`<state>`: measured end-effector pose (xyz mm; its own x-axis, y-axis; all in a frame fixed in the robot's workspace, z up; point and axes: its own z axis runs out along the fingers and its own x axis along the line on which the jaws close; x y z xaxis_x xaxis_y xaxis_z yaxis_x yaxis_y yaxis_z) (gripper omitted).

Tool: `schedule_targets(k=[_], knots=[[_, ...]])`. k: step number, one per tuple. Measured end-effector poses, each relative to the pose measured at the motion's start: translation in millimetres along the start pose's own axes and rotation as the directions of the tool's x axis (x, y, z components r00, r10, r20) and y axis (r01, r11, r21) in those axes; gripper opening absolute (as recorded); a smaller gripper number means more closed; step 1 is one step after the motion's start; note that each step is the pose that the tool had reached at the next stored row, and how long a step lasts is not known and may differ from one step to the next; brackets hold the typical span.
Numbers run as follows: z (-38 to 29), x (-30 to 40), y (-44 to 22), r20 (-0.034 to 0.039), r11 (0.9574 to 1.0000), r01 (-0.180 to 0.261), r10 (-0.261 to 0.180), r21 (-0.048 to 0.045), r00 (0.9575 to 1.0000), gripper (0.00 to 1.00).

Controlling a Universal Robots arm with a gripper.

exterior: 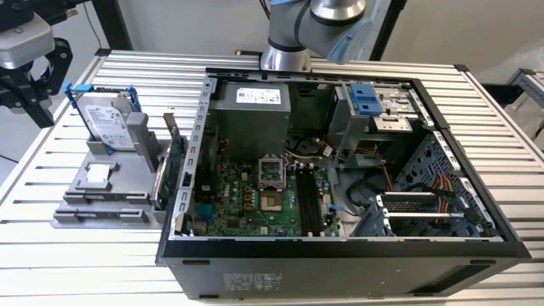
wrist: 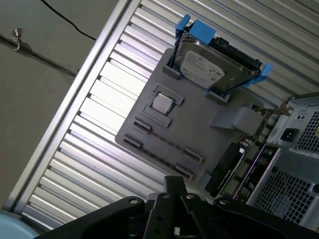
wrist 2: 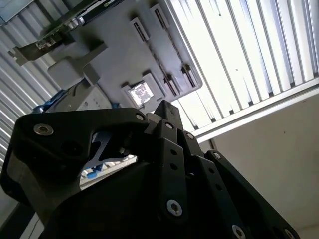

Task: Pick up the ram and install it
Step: 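Pick up the ram and move it above insertion slot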

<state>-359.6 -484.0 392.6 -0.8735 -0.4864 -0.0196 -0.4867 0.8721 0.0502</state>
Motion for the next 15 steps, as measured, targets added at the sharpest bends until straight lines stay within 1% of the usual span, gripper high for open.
schedule_targets(k=[8,15], knots=[[0.0,0.0,0.0,-0.0022,0.9990,0.044,-0.044,-0.0009,0.9990,0.00],[0.0,0.0,0.0,-0.0042,0.9964,0.085,-0.085,-0.0018,0.9964,0.00]])
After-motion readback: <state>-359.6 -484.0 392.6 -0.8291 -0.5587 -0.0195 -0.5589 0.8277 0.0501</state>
